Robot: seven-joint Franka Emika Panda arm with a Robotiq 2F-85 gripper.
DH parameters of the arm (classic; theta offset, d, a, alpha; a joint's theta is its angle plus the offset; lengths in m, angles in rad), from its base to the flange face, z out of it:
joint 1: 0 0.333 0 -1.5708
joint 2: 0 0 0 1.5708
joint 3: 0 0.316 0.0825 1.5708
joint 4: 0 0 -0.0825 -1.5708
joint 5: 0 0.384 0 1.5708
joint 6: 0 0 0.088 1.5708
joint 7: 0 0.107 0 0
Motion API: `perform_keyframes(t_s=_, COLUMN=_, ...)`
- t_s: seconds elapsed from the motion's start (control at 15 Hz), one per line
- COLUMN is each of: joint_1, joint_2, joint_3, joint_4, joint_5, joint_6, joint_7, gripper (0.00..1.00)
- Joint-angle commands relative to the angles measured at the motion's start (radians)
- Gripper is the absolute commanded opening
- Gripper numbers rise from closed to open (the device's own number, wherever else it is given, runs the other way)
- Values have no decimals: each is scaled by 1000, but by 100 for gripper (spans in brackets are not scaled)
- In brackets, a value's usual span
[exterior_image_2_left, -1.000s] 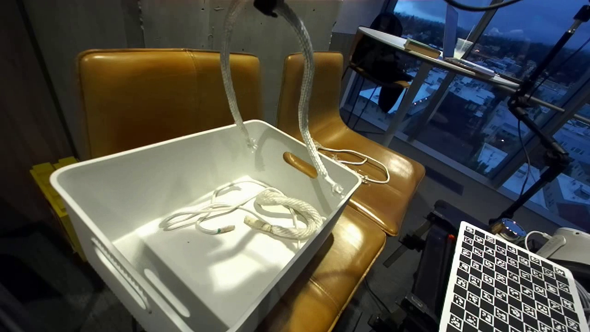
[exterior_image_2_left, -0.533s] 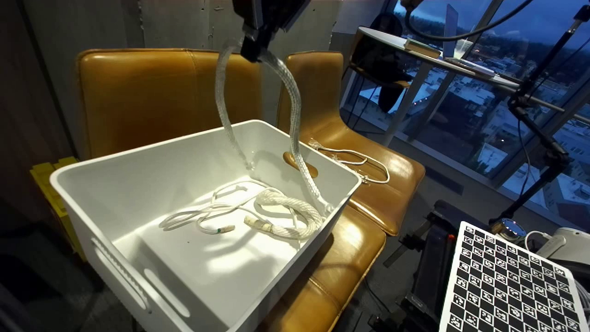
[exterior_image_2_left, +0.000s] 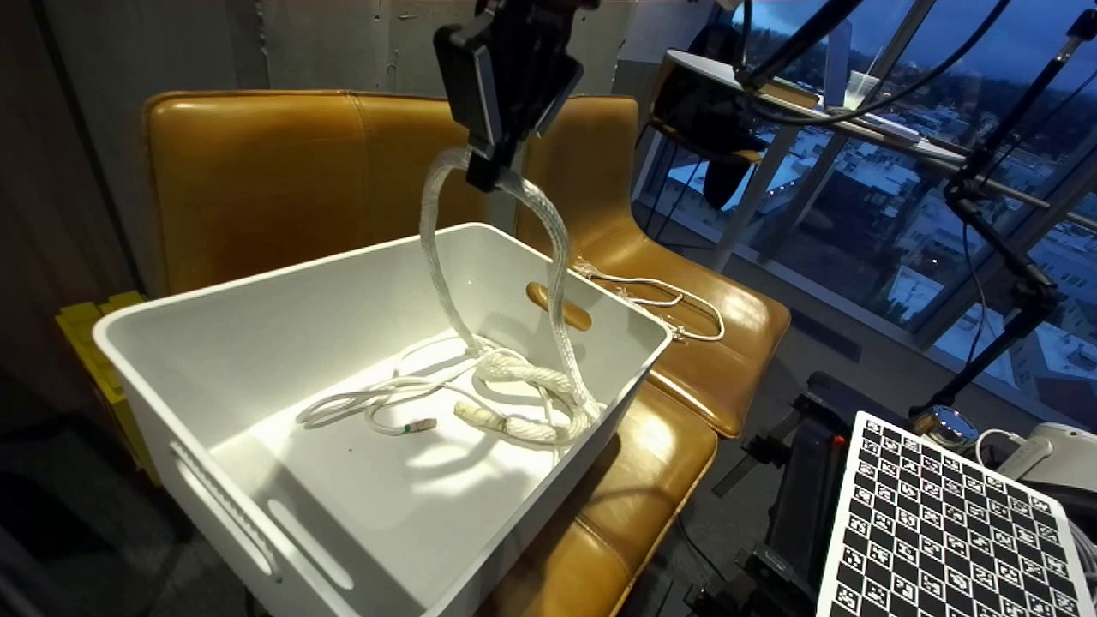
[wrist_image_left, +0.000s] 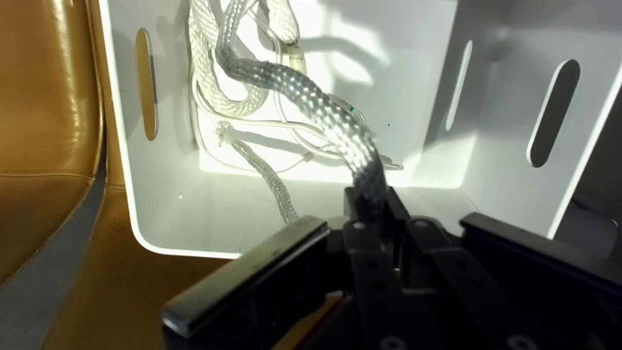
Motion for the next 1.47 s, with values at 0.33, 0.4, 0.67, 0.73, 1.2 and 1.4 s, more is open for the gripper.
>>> perform_keyframes(t_s=0.33, joint_1=10, joint_2=-31, joint_3=-5, joint_4=-78, joint_5=-9, joint_6=-2, joint_7=7, gripper=50)
perform_keyframes(t_s=0.4, joint_1=7, joint_2=-38, joint_3=-5, joint_4=-89, joint_5=-7, joint_6=-1, joint_7=2, gripper=56)
perform_keyframes(t_s=0.67, joint_1=-23, joint_2=-72, joint_3=-8, joint_4=-120, joint_5=13, joint_6=-7, joint_7=-28, gripper=85)
perform_keyframes(t_s=0.73, joint_1=-35, joint_2=-81, joint_3=-9, joint_4=-124, joint_5=23, joint_6=-12, joint_7=-38, gripper=92)
perform_keyframes(t_s=1.2, joint_1=-181, joint_2=-114, joint_3=-42, joint_4=-88, joint_5=159, joint_6=-99, joint_7=-147, gripper=100)
perform_keyframes(t_s=1.4, joint_1=-230, joint_2=-118, joint_3=-69, joint_4=-95, joint_5=192, joint_6=-123, joint_7=-179, gripper=100)
